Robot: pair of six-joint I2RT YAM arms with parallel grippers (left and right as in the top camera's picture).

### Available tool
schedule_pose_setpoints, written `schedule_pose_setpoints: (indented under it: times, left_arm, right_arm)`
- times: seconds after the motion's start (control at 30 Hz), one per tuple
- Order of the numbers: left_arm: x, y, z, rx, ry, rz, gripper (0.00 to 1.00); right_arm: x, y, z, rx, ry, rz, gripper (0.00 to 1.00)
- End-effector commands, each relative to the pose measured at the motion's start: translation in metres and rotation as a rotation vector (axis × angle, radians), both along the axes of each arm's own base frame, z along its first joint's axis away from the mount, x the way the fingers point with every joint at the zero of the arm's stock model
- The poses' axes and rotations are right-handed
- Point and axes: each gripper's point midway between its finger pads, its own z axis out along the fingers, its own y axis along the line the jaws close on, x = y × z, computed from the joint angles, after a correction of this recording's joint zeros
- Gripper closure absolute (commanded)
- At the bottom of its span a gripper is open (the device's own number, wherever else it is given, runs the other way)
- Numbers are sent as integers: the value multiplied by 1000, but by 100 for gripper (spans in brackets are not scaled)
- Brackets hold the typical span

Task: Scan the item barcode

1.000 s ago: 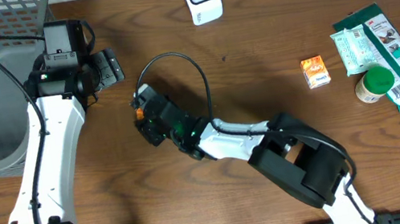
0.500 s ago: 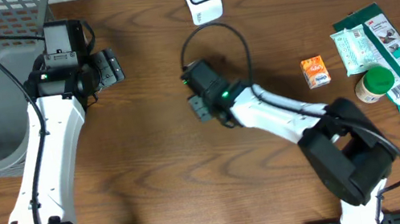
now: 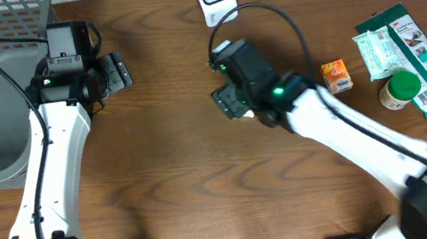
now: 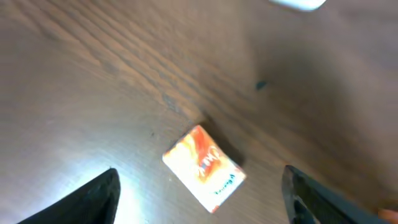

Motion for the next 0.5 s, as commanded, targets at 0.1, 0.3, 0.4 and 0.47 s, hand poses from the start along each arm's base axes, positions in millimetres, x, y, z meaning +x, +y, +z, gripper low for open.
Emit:
schedule_pose_setpoints:
  times: [0.1, 0.3, 0.4, 0.47]
  left_arm:
    - [3, -1, 18, -14, -44, 4, 14]
    - [3, -1, 18, -14, -44, 4, 14]
    - [3, -1, 18, -14, -44, 4, 14]
    - [3, -1, 18, -14, -44, 4, 14]
  right_arm:
    - [-19, -1, 9, -103, -15, 170, 34]
    - [-39, -2, -42, -329, 72, 418, 31]
    - [-36, -5, -65, -384, 108, 417, 31]
    - [-30, -9, -79, -425, 117, 401, 33]
